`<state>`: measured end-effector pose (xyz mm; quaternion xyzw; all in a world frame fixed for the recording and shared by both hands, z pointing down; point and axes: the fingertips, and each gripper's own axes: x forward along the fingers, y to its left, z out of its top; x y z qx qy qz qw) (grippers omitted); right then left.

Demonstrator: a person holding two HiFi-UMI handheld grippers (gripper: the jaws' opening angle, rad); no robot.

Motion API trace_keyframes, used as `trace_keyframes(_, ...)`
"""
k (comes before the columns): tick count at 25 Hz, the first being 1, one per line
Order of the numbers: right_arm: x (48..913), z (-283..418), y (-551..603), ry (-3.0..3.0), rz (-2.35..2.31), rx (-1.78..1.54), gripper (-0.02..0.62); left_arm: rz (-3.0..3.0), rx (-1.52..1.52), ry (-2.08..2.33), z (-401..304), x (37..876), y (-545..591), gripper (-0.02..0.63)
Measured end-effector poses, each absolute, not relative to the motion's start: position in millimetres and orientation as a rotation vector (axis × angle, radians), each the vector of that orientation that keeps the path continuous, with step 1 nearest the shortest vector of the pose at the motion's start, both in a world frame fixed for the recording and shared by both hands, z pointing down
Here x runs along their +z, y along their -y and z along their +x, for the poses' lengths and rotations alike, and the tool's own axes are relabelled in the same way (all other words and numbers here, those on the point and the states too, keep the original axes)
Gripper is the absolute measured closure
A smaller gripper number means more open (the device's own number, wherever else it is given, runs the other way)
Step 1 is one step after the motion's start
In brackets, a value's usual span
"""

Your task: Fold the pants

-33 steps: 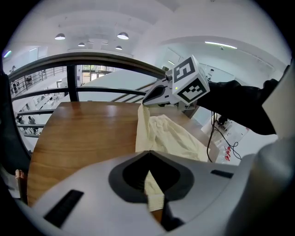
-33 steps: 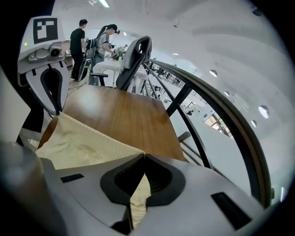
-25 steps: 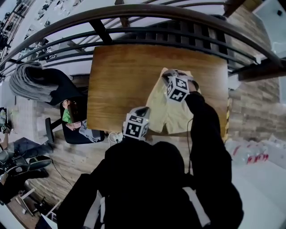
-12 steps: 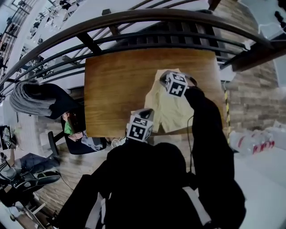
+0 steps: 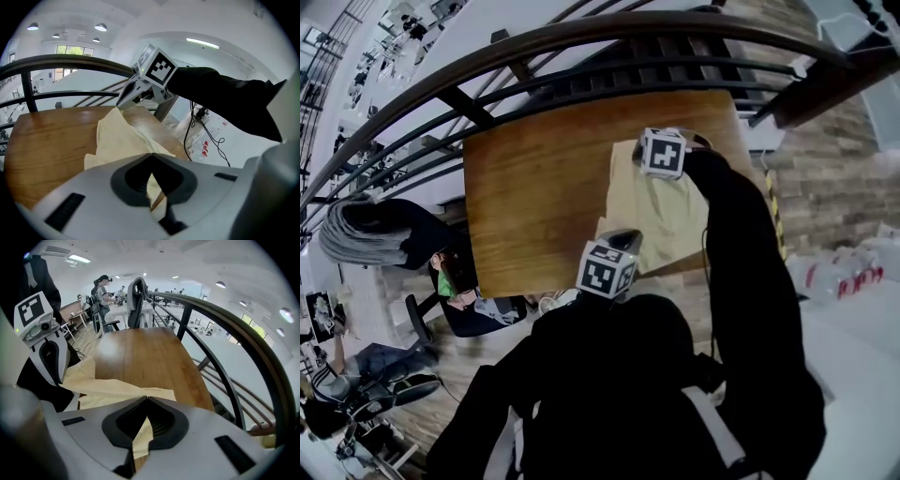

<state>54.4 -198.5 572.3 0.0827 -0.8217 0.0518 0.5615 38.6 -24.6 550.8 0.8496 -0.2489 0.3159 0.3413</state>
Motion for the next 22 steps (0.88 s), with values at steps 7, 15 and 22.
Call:
trace_keyframes(7,570,71,201,1.941,0.155,0.133,0.591,2.164,0.779,0.644,76,548,24,0.6)
trace_keyframes(15,577,97,203,1.934,0.164,0.095,0.591,2.06,0.673,0.663,111,556,22,0.6)
trace_keyframes(22,587,120,198,1.929,0.154,0.107,0.591,2.043,0.663,0.64,147,564,19,0.6)
